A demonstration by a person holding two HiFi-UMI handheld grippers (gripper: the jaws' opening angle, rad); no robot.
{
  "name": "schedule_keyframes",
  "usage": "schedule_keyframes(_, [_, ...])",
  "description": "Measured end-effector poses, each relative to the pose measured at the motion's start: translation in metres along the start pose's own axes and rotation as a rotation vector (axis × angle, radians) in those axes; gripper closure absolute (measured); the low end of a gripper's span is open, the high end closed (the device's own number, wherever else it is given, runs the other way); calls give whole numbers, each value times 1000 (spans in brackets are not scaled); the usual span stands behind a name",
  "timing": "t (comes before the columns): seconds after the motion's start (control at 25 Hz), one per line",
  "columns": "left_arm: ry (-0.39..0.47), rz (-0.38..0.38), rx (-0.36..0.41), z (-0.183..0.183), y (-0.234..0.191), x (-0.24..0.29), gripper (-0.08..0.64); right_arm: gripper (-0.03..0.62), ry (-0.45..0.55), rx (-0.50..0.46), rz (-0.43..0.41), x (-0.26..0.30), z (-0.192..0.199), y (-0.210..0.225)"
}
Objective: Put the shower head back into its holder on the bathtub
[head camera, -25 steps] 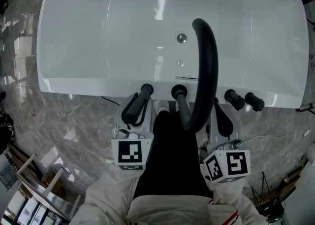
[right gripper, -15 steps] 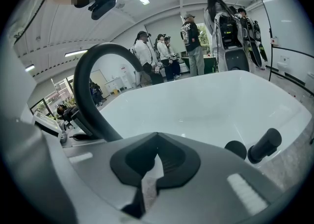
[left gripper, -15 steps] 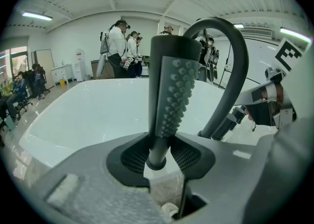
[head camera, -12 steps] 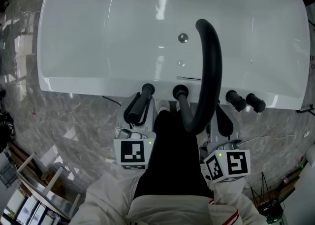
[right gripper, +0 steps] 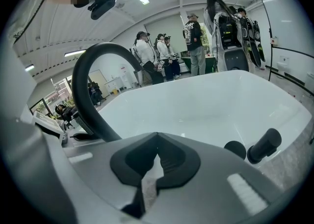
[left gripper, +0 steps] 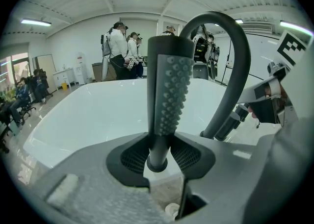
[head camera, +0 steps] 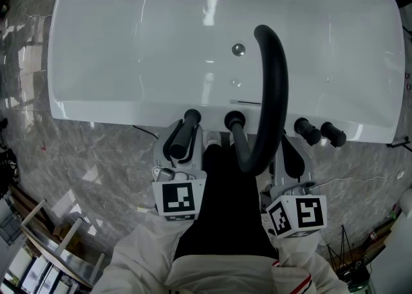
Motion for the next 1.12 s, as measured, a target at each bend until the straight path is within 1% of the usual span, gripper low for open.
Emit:
schedule_keyframes(0.2, [2,-1,6,-1,0,0,416,588,-5,3,0,0,2,0])
schedule_keyframes(0.36, [-14,-15,62,0,0,3,415,587,-8,1,-6,1,3,-3])
schedule_keyframes(0.44, [-24,-14,76,0,1,5,414,587,-8,-1,-8,2,4,-3])
schedule_keyframes(0.56, [-31,-19,67,1,1,5,413,588,-5,-6,-6,0,4,-1])
schedule_keyframes(0.8, [-47,-29,29,2,-3,6,370,588,4,-5,-5,-5,3,4])
schedule_keyframes(0.88, [-59,-32,28,4,-3,4,360,588,7,-7,-10,-7,3,3])
schedule_keyframes(1.12, [-78,-39,36,8,3,-8,360,588,29,-20,-24,-19,-4,0])
Point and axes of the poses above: the fingertips, and each gripper's own axes: x forward along the fingers, y to its right, z out of its underside, the point moved 1 cm from there along -x, backward along the fingers, and after that the axes turned 10 degrees about -y, right-handed, at the moved point
